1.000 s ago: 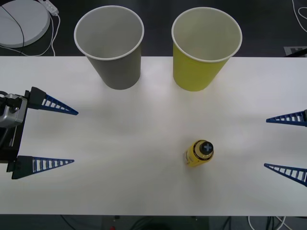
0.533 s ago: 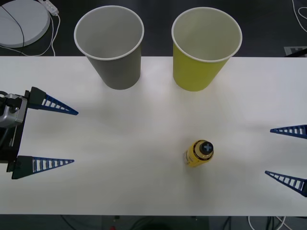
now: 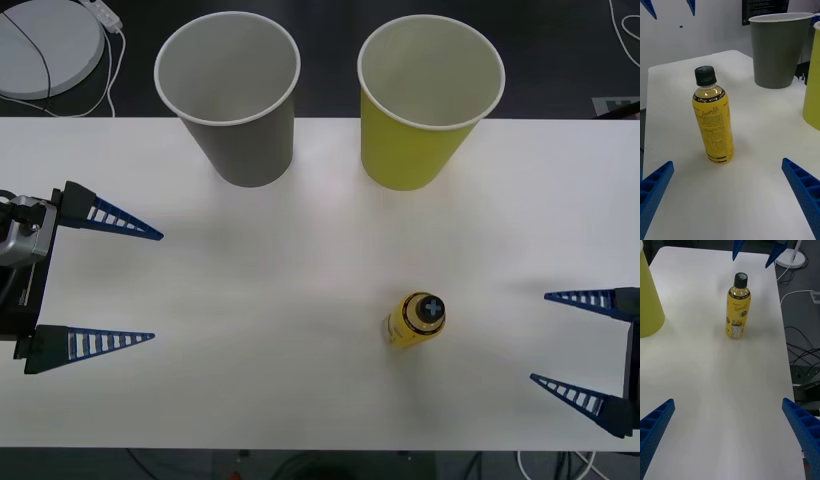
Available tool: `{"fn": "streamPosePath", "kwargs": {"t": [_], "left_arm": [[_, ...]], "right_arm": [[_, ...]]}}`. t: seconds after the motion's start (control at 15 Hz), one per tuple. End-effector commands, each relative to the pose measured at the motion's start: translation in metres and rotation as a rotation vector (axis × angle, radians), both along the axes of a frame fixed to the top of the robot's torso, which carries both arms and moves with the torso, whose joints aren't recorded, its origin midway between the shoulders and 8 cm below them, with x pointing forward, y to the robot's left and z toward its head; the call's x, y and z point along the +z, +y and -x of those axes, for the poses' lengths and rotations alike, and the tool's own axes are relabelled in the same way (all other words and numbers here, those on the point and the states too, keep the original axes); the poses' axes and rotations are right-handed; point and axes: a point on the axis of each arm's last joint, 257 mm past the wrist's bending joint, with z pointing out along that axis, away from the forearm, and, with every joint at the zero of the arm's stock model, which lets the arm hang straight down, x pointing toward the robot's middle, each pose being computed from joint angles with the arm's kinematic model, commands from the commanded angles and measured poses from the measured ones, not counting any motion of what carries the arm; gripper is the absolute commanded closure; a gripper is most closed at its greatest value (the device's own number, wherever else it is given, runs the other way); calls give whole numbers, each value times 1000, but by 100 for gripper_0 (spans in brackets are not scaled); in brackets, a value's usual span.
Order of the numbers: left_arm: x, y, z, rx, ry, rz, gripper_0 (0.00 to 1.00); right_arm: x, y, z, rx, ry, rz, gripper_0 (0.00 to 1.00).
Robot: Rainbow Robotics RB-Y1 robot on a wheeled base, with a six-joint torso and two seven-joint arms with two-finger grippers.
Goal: Put the can into the green bin and the plastic bottle into the gray bin
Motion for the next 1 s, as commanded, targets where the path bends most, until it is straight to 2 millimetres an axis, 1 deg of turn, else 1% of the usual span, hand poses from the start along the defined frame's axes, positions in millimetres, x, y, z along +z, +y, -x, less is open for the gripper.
{"fn": "streamPosePath", "kwargs": {"t": [0.07,0.47,0.73,1.0], "left_arm": [[0,0,0,0,0,0,0],[0,0,0,0,0,0,0],[0,0,0,0,0,0,0],[0,0,0,0,0,0,0]], "right_arm": [[-5,8,-3,-12,-8,-16,0],[-21,44,-15,-4,3,-52,0],[-26,64,-19,16,0,-66,0],[-28,91,-20,52,2,-98,0]]}}
